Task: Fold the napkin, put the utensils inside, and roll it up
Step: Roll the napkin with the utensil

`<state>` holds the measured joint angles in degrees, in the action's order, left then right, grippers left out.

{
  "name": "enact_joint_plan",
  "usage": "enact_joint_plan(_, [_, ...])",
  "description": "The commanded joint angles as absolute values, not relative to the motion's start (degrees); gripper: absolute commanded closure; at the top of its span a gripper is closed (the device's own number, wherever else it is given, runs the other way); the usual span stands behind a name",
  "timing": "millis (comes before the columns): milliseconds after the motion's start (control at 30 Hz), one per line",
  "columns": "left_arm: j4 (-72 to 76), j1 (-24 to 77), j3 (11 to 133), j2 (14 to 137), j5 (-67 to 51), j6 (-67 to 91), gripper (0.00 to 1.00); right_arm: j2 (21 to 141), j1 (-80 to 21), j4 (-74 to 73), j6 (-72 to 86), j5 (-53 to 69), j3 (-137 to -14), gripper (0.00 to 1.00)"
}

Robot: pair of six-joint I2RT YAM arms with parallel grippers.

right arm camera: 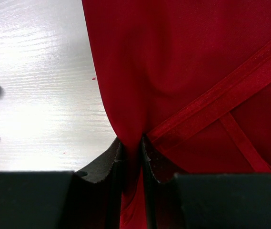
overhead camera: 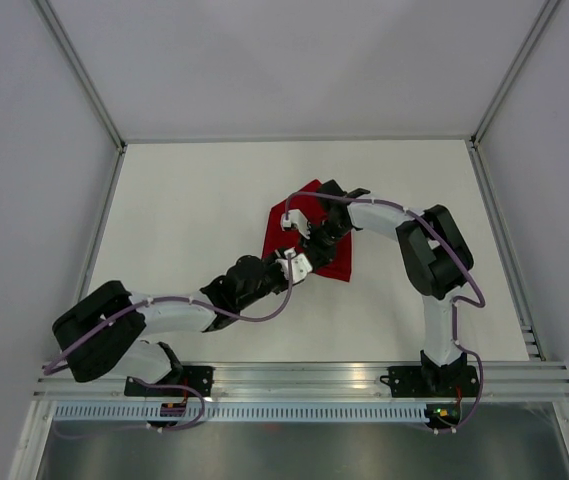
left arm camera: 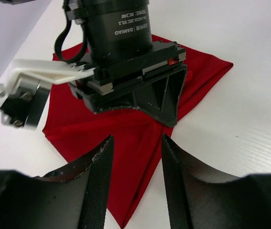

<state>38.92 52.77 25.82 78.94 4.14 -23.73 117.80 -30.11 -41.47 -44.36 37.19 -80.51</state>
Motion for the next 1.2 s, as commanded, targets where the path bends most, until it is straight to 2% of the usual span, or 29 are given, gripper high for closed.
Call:
enact_joint_plan(0, [36.7,53.1,30.8,82.9,1.2,-31.2,0.50,124.0,-29.7,-47.6,-47.3,30.3,-77.7,0.77])
enact_joint_plan(333, [28.0,53.7,36.0,90.7,-1.2,-35.5,0.47,126.0,-29.0,-49.8,-47.7,30.9,-79.7,0.78])
enact_joint_plan(633, [30.3,53.6,36.7,95.2,1.6,-42.1,0.39,127.7,-28.5,-52.1,-48.6,31.7,-81.7,0.79])
enact_joint_plan(1000, [36.3,53.6,36.5,98.0,3.9,-48.7,0.36,128.1,-28.2,-54.0,-50.4,31.8,-81.2,0.81])
enact_joint_plan(1167, [29.2,53.5,38.9,99.9,0.4,-49.2,0.36,128.2,-28.0,-54.8,-51.1,32.2,-81.1,0.82])
